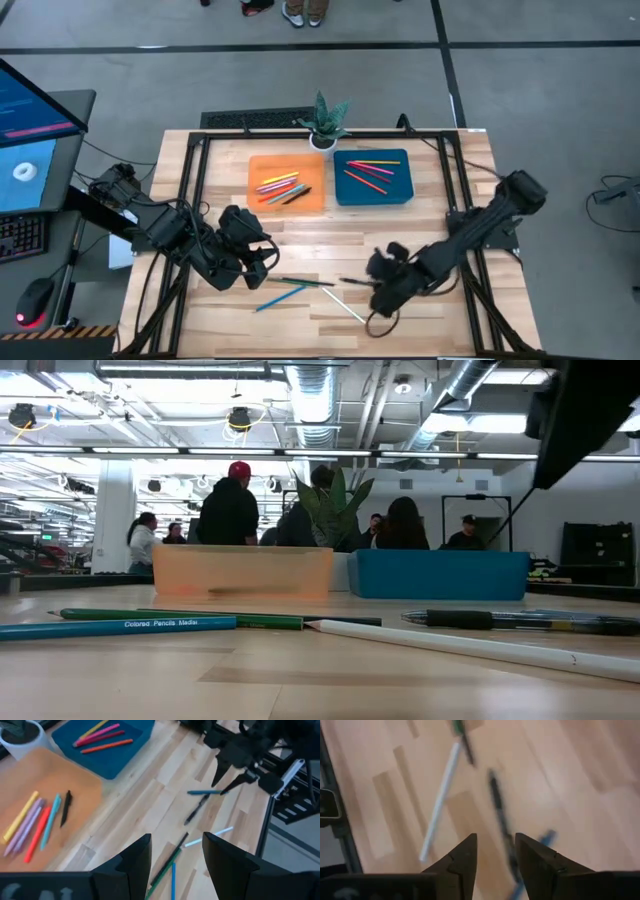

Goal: Sort pens & pencils
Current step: Put the white pencil into the blue bin

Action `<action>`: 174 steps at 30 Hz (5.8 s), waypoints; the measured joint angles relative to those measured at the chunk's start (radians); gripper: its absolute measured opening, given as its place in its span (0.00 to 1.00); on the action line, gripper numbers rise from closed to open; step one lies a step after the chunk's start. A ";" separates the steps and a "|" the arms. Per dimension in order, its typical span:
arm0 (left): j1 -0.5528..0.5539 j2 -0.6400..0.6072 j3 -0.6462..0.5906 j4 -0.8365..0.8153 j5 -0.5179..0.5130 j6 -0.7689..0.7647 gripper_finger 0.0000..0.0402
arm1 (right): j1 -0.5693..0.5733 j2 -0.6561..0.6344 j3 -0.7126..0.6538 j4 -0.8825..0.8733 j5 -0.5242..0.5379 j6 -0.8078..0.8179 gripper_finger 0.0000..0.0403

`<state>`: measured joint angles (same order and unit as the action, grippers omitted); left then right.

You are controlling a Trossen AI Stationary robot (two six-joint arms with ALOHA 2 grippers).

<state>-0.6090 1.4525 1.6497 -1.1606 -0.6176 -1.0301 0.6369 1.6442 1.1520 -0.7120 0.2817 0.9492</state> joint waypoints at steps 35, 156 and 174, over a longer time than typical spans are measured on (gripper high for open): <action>-0.042 0.001 0.000 0.007 0.038 -0.010 0.42 | -0.081 0.536 0.432 -0.077 -0.153 -0.052 0.48; -0.042 0.001 0.000 0.072 0.029 -0.115 0.42 | -0.044 0.594 0.626 -0.288 -0.168 -0.302 0.01; -0.043 0.000 0.000 0.080 0.001 -0.115 0.42 | -0.044 0.218 0.350 -0.211 -0.120 -0.204 0.00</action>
<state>-0.6518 1.4528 1.6493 -1.0809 -0.6165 -1.1446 0.5930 1.8621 1.5016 -0.9229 0.1618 0.7448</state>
